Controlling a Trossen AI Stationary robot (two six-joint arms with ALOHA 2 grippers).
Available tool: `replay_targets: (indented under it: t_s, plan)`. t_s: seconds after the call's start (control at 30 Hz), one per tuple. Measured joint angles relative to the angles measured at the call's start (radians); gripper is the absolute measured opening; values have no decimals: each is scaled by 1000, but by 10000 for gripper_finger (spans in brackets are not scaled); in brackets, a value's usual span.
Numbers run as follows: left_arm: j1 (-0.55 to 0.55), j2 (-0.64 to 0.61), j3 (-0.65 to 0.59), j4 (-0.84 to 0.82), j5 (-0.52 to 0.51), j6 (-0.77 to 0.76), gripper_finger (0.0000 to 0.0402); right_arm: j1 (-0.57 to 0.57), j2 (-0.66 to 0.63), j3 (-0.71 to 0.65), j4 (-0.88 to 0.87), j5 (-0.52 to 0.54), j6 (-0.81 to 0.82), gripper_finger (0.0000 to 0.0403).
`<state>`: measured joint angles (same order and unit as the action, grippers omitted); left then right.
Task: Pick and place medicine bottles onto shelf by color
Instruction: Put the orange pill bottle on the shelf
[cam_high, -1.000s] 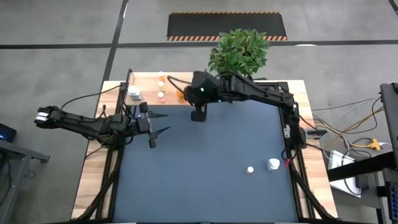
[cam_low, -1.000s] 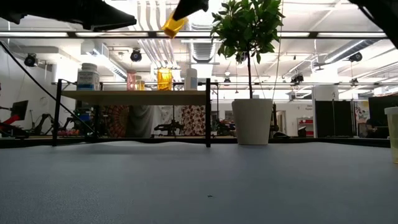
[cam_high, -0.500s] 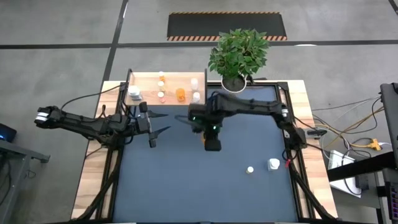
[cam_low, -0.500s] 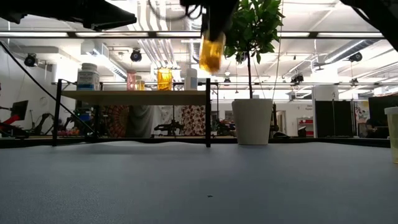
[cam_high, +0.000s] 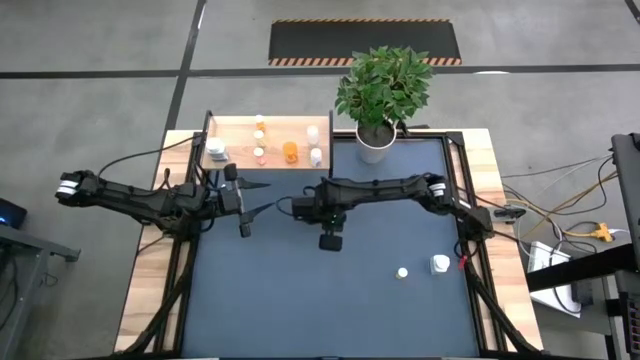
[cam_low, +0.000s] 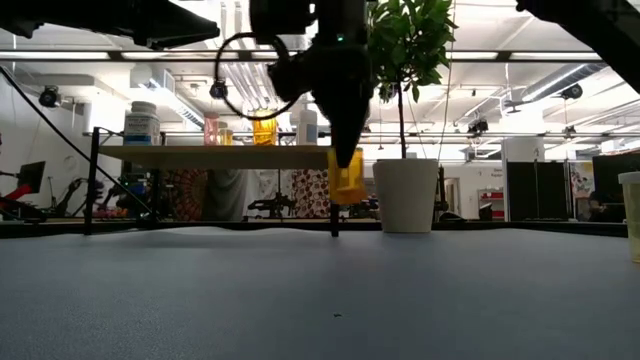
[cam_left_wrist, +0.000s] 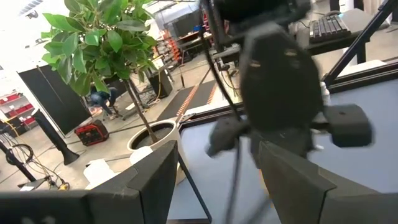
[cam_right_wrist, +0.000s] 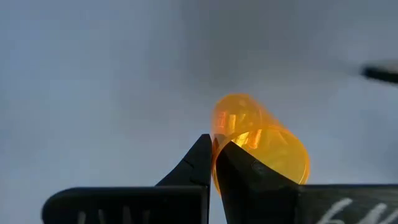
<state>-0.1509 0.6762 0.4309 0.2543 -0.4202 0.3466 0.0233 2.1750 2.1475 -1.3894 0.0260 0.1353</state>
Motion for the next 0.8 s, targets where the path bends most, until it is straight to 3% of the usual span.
replay_targets:
  t_s: [0.17,0.5,0.8]
  plan:
    - [0,0,0,0,0,0,209,16,0,-63,120,-4,10,9]
    - [0,0,0,2,0,-2,209,16,0,-160,189,-2,22,13]
    - [0,0,0,26,0,-11,209,16,-3,-153,170,0,-25,89]
